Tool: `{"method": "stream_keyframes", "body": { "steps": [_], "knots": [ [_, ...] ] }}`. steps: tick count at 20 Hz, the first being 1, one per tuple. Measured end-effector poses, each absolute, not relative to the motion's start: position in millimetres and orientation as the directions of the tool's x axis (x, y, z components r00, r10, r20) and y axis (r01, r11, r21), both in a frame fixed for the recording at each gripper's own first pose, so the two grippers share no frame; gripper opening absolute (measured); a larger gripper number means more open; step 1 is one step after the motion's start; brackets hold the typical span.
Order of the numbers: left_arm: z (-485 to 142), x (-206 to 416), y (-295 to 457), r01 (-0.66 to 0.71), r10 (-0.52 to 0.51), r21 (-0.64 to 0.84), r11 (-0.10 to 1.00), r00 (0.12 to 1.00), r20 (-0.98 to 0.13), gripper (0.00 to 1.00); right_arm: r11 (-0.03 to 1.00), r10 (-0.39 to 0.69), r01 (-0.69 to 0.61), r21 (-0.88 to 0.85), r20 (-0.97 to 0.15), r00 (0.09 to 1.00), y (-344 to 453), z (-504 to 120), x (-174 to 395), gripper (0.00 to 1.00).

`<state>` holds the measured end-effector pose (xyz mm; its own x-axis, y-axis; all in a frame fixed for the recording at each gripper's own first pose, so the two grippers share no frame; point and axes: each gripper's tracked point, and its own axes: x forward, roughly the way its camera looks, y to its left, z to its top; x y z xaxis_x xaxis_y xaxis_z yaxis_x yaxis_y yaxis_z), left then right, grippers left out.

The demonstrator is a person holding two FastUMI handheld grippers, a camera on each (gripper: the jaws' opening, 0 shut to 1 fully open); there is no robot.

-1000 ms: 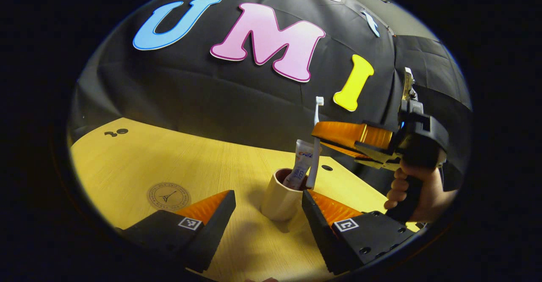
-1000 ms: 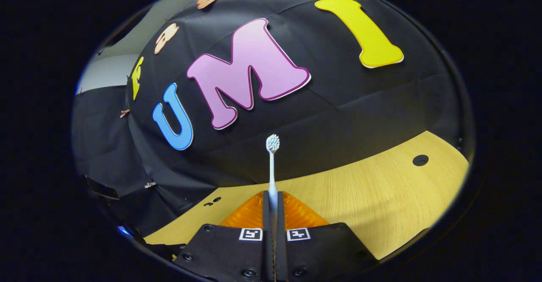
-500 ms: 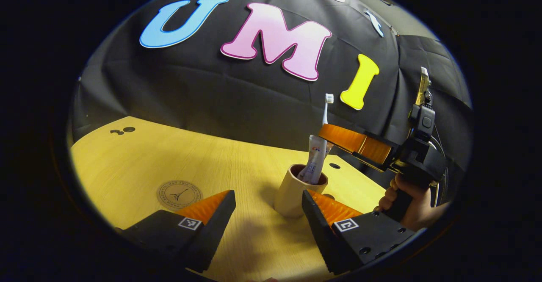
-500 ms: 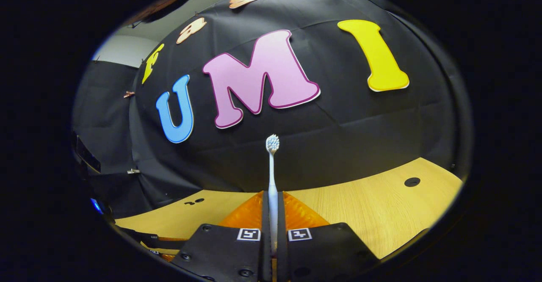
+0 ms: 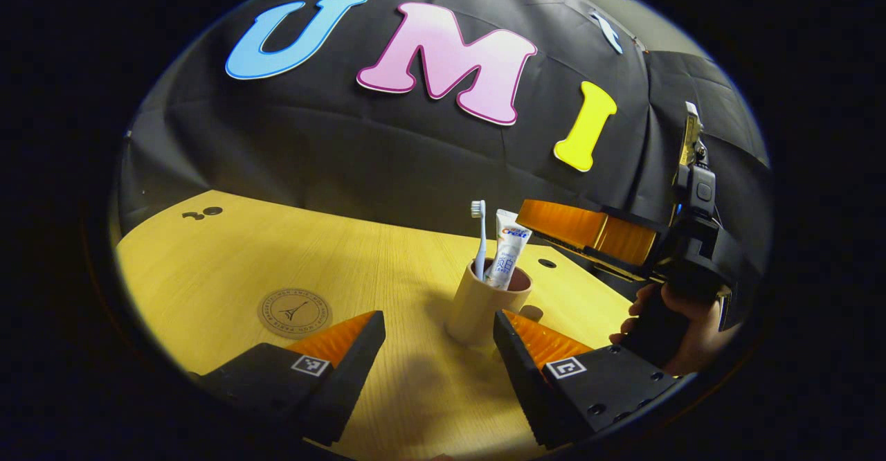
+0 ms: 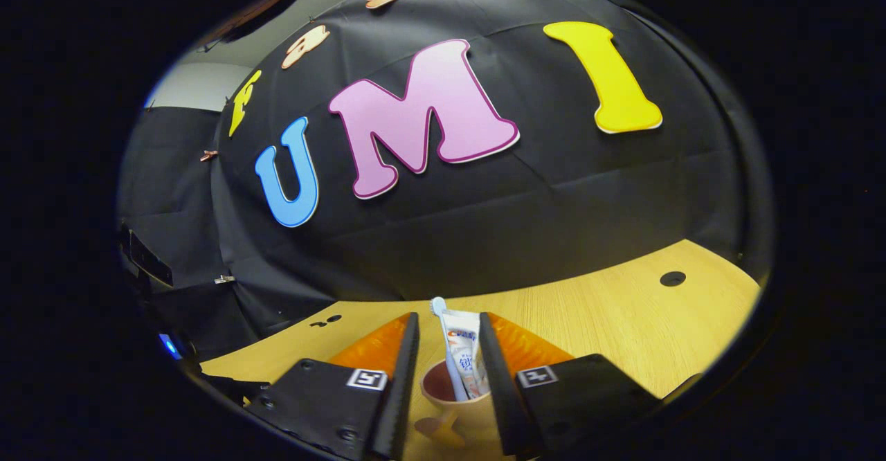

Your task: Put the toothbrush and toothpaste on the desktop into the cup, then pick up the cup and place it on the coaster on the desktop.

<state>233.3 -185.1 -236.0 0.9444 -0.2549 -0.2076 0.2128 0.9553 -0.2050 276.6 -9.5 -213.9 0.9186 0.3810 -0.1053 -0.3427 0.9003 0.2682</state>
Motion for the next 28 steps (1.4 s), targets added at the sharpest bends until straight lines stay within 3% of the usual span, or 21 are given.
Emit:
{"method": "stream_keyframes", "body": {
  "steps": [1,2,3,4,12,17,20,28],
  "knots": [
    [-236,229,-183,0.209,-0.251,-0.204,0.957,0.944,-0.212,0.98,0.907,0.37,-0.326,0.267,-0.134,0.919,-14,-217,274,0.72],
    [-235,224,-181,0.203,-0.246,-0.2,0.959,0.944,-0.222,0.97,0.914,0.357,-0.307,0.265,-0.163,0.92,-18,-219,272,0.8],
    [-234,220,-177,0.195,-0.238,-0.194,0.961,0.943,-0.231,0.98,0.921,0.343,-0.289,0.262,-0.193,0.919,-21,-220,270,1.0],
    [-231,214,-172,0.186,-0.228,-0.186,0.965,0.944,-0.239,0.97,0.926,0.335,-0.275,0.258,-0.225,0.915,-23,-221,268,0.94],
    [-207,157,-125,0.088,-0.137,-0.165,0.982,0.94,-0.313,0.98,0.956,0.288,-0.22,0.197,-0.463,0.838,-22,-224,259,0.98],
    [-200,113,-89,0.014,-0.062,-0.126,0.992,0.921,-0.384,0.98,0.96,0.267,-0.133,0.246,-0.662,0.7,-18,-257,236,0.98],
    [-189,96,-80,-0.009,-0.042,-0.121,0.993,0.911,-0.411,0.97,0.966,0.247,-0.088,0.241,-0.781,0.573,-16,-288,219,0.97],
    [-159,77,-62,0.034,-0.048,-0.042,0.999,0.906,-0.42,0.98,0.983,0.166,-0.011,0.181,-0.871,0.463,-15,-320,239,0.94]
  ]
}}
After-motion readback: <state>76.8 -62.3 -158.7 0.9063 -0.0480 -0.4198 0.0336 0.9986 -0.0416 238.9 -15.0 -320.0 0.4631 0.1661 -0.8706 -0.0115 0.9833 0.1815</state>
